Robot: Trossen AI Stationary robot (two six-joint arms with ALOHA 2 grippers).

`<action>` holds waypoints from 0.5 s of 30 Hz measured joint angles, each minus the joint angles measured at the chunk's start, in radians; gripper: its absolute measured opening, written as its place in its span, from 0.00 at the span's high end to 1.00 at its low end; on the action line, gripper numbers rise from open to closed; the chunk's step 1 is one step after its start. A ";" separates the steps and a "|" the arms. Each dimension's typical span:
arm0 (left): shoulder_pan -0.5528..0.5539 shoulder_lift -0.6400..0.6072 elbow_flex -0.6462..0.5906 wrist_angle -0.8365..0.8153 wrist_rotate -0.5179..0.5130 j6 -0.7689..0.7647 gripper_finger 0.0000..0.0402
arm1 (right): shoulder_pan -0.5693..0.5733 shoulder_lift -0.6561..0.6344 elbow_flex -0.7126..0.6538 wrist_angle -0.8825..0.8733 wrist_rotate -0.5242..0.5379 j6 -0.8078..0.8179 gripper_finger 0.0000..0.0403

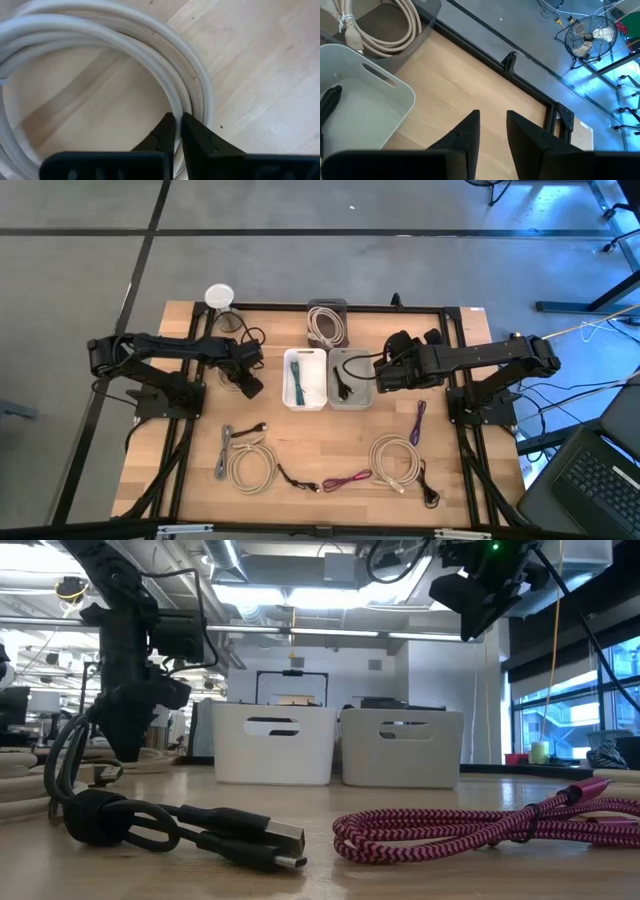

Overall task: Pick & Place USB Port
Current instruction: Put the light brown HDMI cable into the black bin

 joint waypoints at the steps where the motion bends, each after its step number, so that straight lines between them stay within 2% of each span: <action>1: -0.002 0.001 0.006 0.000 -0.003 -0.005 0.98 | 0.000 0.000 0.000 0.000 0.000 -0.003 0.75; 8: -0.045 -0.072 0.085 -0.052 -0.012 0.001 0.98 | 0.000 0.000 0.000 -0.010 0.000 -0.029 0.75; 15: -0.120 -0.228 0.185 -0.070 -0.119 -0.004 0.99 | 0.000 0.000 0.000 -0.026 0.000 -0.029 0.75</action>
